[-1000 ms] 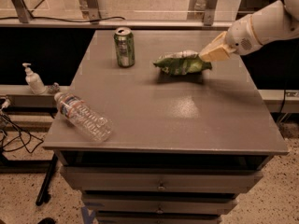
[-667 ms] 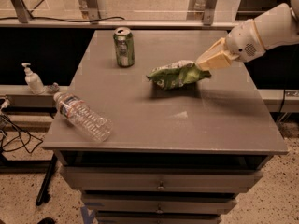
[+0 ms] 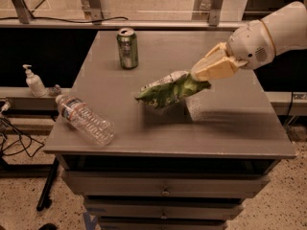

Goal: Move green jalapeno chip bag near water bottle

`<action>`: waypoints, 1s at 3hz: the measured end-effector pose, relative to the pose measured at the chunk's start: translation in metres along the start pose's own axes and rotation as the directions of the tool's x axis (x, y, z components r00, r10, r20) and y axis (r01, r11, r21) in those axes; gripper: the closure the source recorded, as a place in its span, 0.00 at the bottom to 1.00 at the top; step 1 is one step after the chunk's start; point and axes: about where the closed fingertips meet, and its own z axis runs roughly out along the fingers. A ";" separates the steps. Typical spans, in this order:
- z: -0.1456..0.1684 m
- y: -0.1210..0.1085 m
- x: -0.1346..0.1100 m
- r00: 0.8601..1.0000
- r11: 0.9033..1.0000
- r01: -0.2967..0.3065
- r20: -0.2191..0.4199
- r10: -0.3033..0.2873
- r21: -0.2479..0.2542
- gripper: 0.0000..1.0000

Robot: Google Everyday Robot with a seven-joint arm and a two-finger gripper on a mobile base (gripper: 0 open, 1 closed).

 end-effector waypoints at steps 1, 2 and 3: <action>0.016 0.030 -0.011 1.000 0.997 0.007 0.027 -0.005 -0.077 1.00; 0.038 0.049 -0.013 0.999 0.993 0.010 0.038 -0.006 -0.119 1.00; 0.059 0.058 -0.008 0.999 0.991 0.021 0.047 -0.015 -0.131 1.00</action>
Offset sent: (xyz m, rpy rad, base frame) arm -0.0668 0.0658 -0.0287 0.0602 0.0910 0.1371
